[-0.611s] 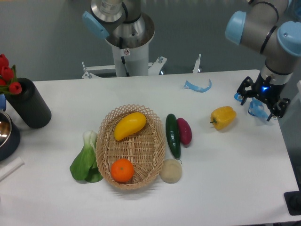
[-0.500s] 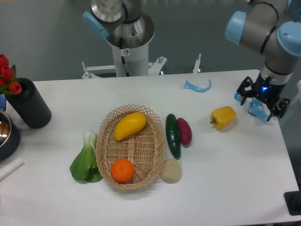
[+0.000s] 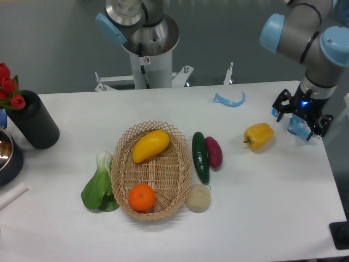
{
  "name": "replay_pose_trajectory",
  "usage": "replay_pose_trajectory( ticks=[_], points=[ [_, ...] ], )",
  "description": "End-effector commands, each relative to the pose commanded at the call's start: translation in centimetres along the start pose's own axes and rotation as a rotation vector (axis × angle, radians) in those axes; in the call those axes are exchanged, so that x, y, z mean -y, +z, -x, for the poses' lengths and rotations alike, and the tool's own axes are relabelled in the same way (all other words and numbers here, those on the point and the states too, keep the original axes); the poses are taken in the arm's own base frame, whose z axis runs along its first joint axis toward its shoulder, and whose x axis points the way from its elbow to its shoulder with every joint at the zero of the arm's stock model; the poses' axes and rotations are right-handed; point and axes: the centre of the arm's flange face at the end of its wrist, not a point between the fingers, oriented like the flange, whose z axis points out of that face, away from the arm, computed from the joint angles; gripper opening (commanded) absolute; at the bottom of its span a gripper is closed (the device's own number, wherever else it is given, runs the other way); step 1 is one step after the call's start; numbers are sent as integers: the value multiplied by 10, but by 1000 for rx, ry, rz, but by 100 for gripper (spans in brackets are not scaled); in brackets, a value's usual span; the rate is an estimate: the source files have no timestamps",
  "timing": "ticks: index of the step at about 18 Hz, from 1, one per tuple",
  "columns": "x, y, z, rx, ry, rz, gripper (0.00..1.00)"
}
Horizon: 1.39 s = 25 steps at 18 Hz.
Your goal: Pick up the yellow pepper from the table
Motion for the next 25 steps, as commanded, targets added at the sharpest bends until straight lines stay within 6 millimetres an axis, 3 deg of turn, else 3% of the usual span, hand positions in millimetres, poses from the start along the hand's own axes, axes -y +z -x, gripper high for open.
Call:
replay_pose_trajectory(
  ticks=[4, 6, 13, 25],
  points=[
    [-7, 21, -11, 43, -14, -6, 100],
    [-5, 16, -15, 54, 0, 0, 100],
    [-7, 46, -36, -13, 0, -1, 100],
    [-5, 67, -57, -77, 76, 41, 100]
  ],
)
